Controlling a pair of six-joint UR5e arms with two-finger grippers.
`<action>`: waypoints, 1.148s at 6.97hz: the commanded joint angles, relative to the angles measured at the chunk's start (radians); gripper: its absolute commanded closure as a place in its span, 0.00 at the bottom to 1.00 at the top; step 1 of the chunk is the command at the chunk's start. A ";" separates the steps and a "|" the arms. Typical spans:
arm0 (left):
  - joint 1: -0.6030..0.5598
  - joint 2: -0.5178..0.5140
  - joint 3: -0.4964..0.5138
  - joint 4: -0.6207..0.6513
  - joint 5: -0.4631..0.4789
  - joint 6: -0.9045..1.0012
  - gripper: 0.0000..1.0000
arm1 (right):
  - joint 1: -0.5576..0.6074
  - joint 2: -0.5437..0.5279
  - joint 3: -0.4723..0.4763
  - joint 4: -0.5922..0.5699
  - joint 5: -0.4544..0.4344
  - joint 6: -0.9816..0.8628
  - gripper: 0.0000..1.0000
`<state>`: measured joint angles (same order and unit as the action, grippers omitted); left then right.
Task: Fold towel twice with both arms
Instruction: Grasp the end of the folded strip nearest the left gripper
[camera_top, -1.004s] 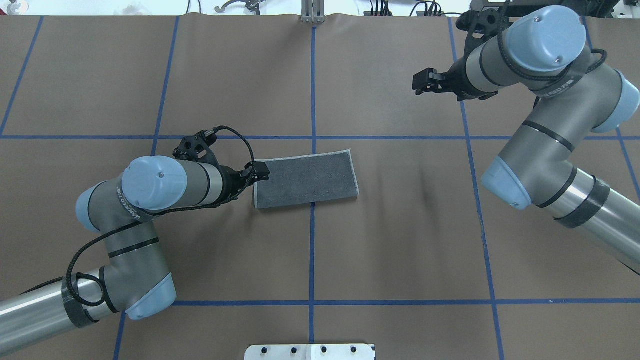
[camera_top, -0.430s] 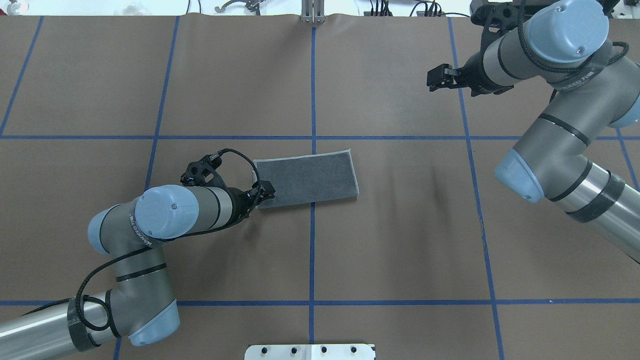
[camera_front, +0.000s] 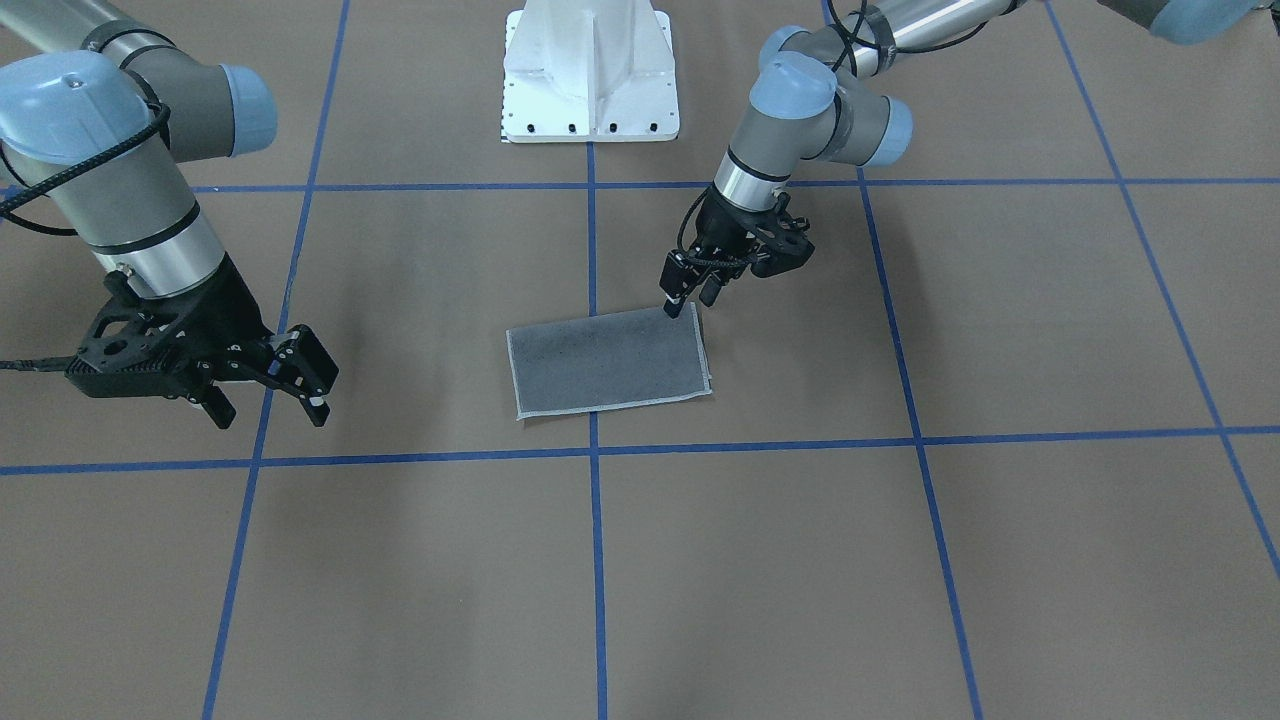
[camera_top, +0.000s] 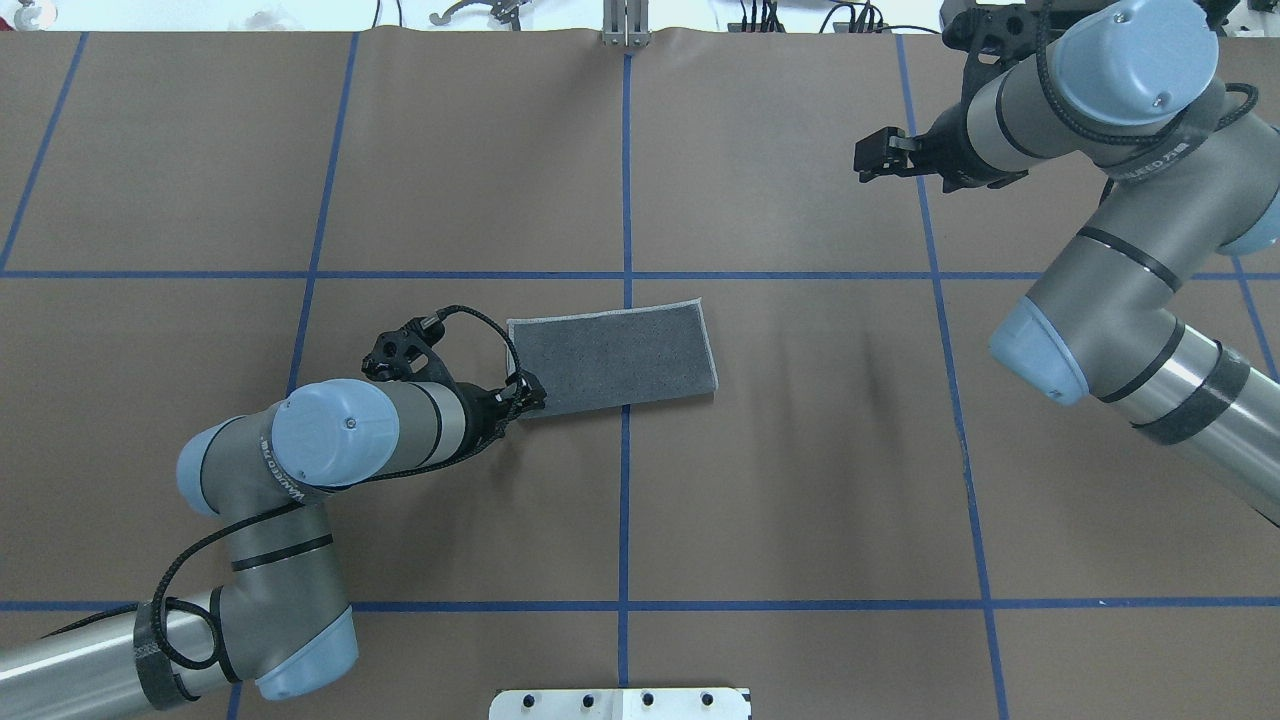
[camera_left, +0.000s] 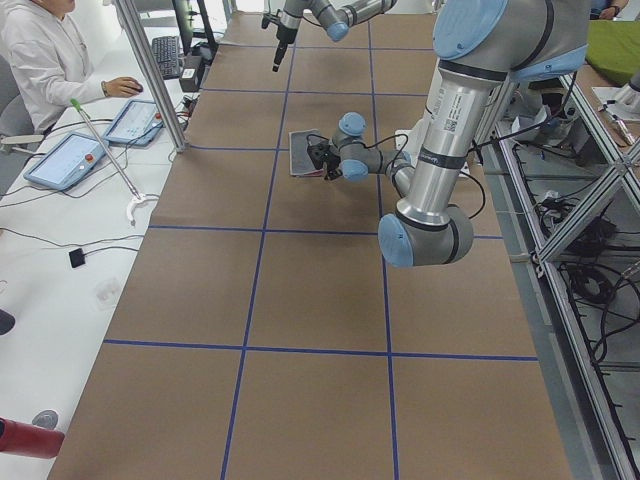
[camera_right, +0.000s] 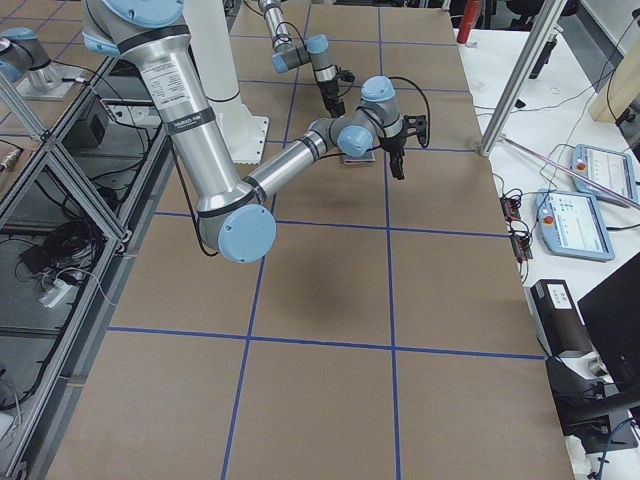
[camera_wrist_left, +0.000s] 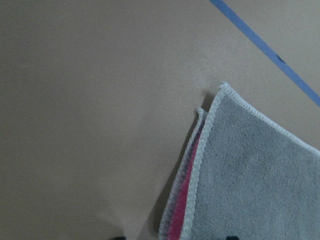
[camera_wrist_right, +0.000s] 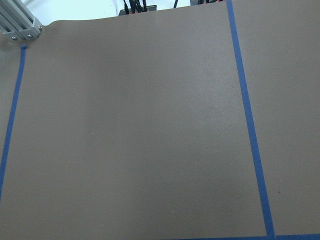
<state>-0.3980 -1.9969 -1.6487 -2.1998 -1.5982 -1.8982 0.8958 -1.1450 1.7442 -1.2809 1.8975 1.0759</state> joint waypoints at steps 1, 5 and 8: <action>0.001 0.001 0.001 0.000 0.000 0.007 0.57 | 0.000 0.001 0.000 0.002 0.000 -0.001 0.00; 0.001 0.001 0.000 0.000 0.000 0.007 0.58 | 0.000 0.001 0.001 0.003 -0.002 0.001 0.00; 0.001 0.000 0.000 0.000 -0.002 0.007 0.74 | 0.000 0.001 0.002 0.005 -0.003 0.001 0.00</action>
<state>-0.3971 -1.9967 -1.6490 -2.1998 -1.5994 -1.8914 0.8958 -1.1443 1.7461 -1.2775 1.8950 1.0768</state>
